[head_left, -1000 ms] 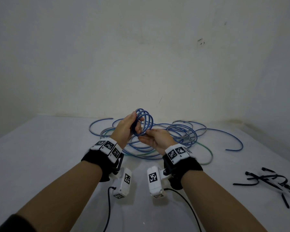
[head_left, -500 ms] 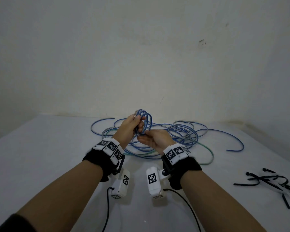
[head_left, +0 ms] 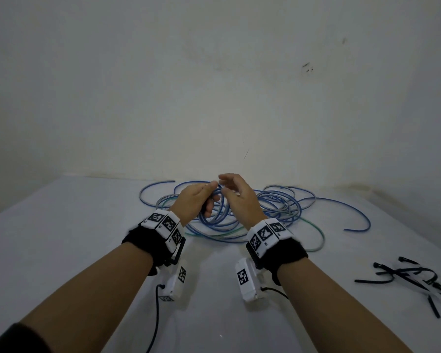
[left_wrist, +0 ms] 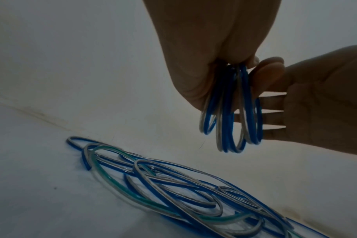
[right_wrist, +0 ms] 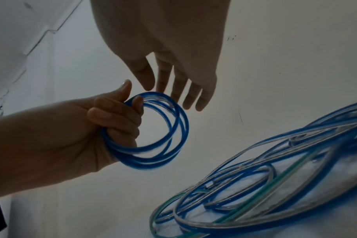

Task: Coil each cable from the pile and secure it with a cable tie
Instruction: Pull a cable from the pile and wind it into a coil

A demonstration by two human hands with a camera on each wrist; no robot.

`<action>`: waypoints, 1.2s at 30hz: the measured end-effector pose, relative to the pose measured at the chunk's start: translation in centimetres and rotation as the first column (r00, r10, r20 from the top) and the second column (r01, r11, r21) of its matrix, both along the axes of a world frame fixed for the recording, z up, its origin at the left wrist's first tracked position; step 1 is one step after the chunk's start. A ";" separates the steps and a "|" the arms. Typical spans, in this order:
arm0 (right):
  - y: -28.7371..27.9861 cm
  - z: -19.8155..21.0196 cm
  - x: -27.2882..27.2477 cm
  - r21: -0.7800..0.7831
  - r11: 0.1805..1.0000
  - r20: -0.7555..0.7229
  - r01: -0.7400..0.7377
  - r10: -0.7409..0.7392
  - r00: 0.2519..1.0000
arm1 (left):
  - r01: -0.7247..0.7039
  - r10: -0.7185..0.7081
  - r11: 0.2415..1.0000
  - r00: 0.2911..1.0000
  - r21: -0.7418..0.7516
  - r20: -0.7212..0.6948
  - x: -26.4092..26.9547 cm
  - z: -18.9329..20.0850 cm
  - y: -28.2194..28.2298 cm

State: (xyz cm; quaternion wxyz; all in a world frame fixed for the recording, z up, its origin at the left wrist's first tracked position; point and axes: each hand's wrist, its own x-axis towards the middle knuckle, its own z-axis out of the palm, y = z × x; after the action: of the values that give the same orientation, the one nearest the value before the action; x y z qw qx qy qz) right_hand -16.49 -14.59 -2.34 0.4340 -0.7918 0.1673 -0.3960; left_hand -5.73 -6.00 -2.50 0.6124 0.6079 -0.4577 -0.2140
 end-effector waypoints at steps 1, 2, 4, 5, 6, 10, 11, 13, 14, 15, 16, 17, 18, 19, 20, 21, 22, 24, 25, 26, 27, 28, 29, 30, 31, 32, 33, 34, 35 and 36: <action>0.1 0.1 0.0 -0.003 1.000 0.023 -0.022 0.022 0.999 | -0.005 0.005 1.000 1.000 0.003 -0.001 -0.1 0.1 0.1; 0.2 0.1 0.1 -0.016 0.999 0.044 -0.029 0.030 0.999 | -0.017 0.017 1.000 1.000 0.009 0.005 -0.2 0.3 0.2; 0.2 0.1 0.2 -0.052 0.998 0.068 -0.025 0.028 0.997 | -0.048 0.047 0.998 0.999 0.032 0.018 -0.4 0.6 0.3; 0.1 0.0 0.3 -0.072 0.997 0.074 -0.018 0.023 0.997 | -0.062 0.062 0.997 0.998 0.048 0.006 -0.5 0.8 0.2; 0.1 -0.1 0.5 -0.090 0.996 0.080 -0.011 0.018 0.997 | -0.069 0.071 0.995 0.997 0.065 -0.026 -0.6 0.9 0.1; -0.2 -0.1 0.7 -0.119 0.992 0.101 0.047 -0.035 0.994 | 0.071 -0.053 0.995 0.969 0.065 -0.240 -0.4 1.2 0.0; -0.2 0.0 0.8 -0.111 0.991 0.114 0.068 -0.055 0.992 | 0.118 -0.101 0.992 0.958 0.049 -0.269 -0.3 1.2 -0.1; -0.3 0.3 0.7 -0.083 0.992 0.142 0.095 -0.083 0.986 | 0.171 -0.161 0.985 0.944 0.007 -0.289 -0.2 1.2 -0.2; -0.3 0.6 0.7 -0.070 0.992 0.154 0.106 -0.094 0.984 | 0.178 -0.176 0.984 0.944 -0.019 -0.279 -0.3 1.2 -0.3; -0.3 0.9 0.6 -0.056 0.992 0.164 0.112 -0.102 0.981 | 0.178 -0.183 0.983 0.950 -0.045 -0.252 -0.5 1.2 -0.3; -0.3 1.2 0.5 -0.041 0.993 0.177 0.108 -0.099 0.979 | 0.171 -0.180 0.983 0.961 -0.064 -0.208 -0.7 1.4 -0.3; -0.1 1.6 0.4 -0.029 0.995 0.189 0.091 -0.084 0.978 | 0.153 -0.163 0.985 0.974 -0.076 -0.159 -0.9 1.6 -0.3; 0.0 1.9 0.3 -0.025 0.997 0.201 0.070 -0.064 0.978 | 0.124 -0.134 0.988 0.984 -0.088 -0.121 -1.0 2.0 -0.3; 0.2 2.3 0.2 -0.031 0.998 0.210 0.050 -0.043 0.977 | 0.088 -0.098 0.991 0.990 -0.103 -0.100 -1.1 2.3 -0.3; 0.4 2.6 0.2 -0.040 0.999 0.220 0.032 -0.022 0.975 | 0.058 -0.068 0.991 0.994 -0.117 -0.085 -1.0 2.7 -0.3; 0.5 2.9 0.2 -0.048 0.999 0.228 0.024 -0.013 0.974 | 0.038 -0.047 0.991 0.996 -0.128 -0.070 -1.0 3.2 -0.3; 0.5 3.2 0.2 -0.054 0.998 0.237 0.024 -0.010 0.971 | 0.024 -0.032 0.991 0.998 -0.132 -0.057 -1.1 3.6 -0.3; 0.4 3.8 0.2 -0.064 0.997 0.259 0.036 -0.019 0.966 | 0.015 -0.020 0.991 0.999 -0.129 -0.034 -1.3 4.4 -0.4; 0.4 4.1 0.2 -0.068 0.997 0.270 0.041 -0.021 0.963 | 0.009 -0.013 0.992 1.000 -0.126 -0.025 -1.4 4.7 -0.5; 0.4 4.4 0.2 -0.072 0.996 0.277 0.047 -0.025 0.961 | 0.007 -0.010 0.993 1.000 -0.119 -0.026 -1.4 5.0 -0.6; 0.3 4.6 0.2 -0.075 0.996 0.280 0.055 -0.032 0.959 | 0.015 -0.020 0.994 0.999 -0.113 -0.045 -1.4 5.2 -0.7; 0.3 4.8 0.2 -0.076 0.995 0.285 0.065 -0.041 0.958 | 0.038 -0.047 0.993 0.996 -0.112 -0.080 -1.4 5.5 -0.7; 0.3 5.0 0.2 -0.072 0.995 0.293 0.074 -0.049 0.955 | 0.068 -0.081 0.991 0.991 -0.115 -0.111 -1.3 5.7 -0.8; 0.2 5.1 0.1 -0.062 0.995 0.308 0.083 -0.060 0.949 | 0.094 -0.107 0.989 0.987 -0.115 -0.117 -1.2 5.8 -0.8; 0.2 5.2 0.1 -0.049 0.995 0.325 0.091 -0.070 0.943 | 0.110 -0.121 0.988 0.988 -0.109 -0.100 -1.3 5.8 -0.7; 0.2 5.3 0.1 -0.035 0.995 0.340 0.096 -0.079 0.937 | 0.118 -0.126 0.988 0.989 -0.102 -0.072 -1.4 5.9 -0.6; 0.2 5.4 0.0 -0.023 0.995 0.350 0.100 -0.086 0.933 | 0.120 -0.125 0.988 0.991 -0.100 -0.039 -1.6 5.9 -0.5; 0.2 5.5 0.0 -0.016 0.994 0.357 0.104 -0.092 0.930 | 0.117 -0.118 0.988 0.993 -0.105 -0.006 -1.9 5.9 -0.4; 0.2 5.6 -0.1 -0.014 0.994 0.361 0.111 -0.099 0.927 | 0.106 -0.104 0.988 0.994 -0.111 0.026 -2.0 5.9 -0.4; 0.2 5.6 -0.1 -0.015 0.993 0.366 0.119 -0.105 0.925 | 0.090 -0.084 0.989 0.995 -0.118 0.055 -2.2 5.9 -0.4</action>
State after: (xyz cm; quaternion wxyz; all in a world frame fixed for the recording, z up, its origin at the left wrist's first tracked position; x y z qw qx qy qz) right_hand -16.62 -14.36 3.28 0.4194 -0.7016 0.1216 -0.5632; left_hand -7.90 -6.38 3.42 0.6264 0.5545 -0.5111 -0.1975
